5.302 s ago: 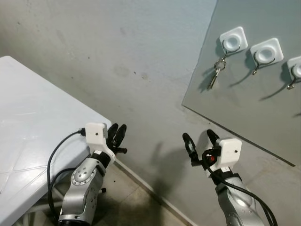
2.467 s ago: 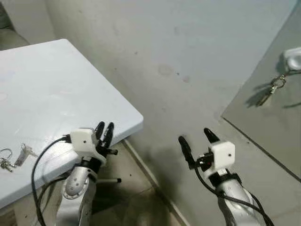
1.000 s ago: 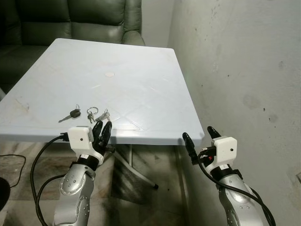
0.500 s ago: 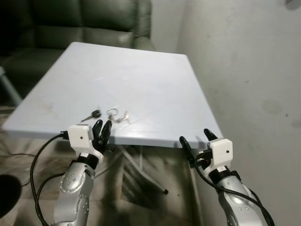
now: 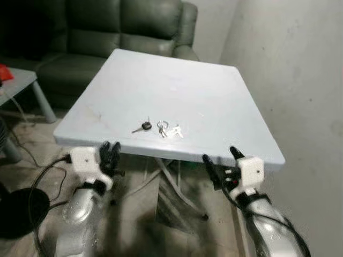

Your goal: Hang keys on a hook

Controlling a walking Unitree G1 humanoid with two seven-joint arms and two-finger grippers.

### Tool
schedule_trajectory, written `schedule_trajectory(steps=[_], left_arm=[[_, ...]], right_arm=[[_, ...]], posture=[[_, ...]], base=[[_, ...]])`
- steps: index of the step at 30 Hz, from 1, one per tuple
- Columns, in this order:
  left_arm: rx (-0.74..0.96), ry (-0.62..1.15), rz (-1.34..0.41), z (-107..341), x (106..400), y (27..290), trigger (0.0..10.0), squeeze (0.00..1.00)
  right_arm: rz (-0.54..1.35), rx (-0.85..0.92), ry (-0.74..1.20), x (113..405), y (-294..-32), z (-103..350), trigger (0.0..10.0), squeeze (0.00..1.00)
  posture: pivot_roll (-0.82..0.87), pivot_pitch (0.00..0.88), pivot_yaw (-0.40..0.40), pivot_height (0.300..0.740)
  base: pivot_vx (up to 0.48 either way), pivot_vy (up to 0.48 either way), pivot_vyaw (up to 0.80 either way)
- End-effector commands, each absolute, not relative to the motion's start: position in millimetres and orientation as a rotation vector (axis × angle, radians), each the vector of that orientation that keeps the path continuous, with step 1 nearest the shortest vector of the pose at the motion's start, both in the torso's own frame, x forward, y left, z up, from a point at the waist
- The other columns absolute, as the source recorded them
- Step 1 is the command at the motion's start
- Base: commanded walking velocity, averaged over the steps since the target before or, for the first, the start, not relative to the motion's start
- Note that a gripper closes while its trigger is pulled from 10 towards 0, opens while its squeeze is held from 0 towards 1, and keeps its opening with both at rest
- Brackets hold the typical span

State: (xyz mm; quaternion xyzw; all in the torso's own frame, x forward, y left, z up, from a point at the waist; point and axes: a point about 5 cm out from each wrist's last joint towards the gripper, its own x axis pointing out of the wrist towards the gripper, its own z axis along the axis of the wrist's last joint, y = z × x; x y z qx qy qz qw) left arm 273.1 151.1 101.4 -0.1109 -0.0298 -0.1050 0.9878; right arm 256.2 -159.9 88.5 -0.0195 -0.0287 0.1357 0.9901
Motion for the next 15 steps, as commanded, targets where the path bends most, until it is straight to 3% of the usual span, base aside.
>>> schedule_trajectory(steps=[1, 15], left_arm=[[-0.202, -0.066, -0.178, 104.8, 274.5, 161.5, 10.0, 0.0], [-0.216, -0.063, -0.168, 105.4, 277.2, 161.5, 10.0, 0.0]], right_arm=[[0.29, -0.023, -0.077, 258.7, -153.7, 93.6, 10.0, 0.0], [0.284, -0.02, -0.075, 259.3, -155.1, 94.4, 10.0, 0.0]], posture=[[0.0, 0.018, -0.089, 0.74], [-0.01, 0.032, -0.091, 0.74]], base=[[0.0, 0.292, 0.0], [0.0, 0.315, 0.0]])
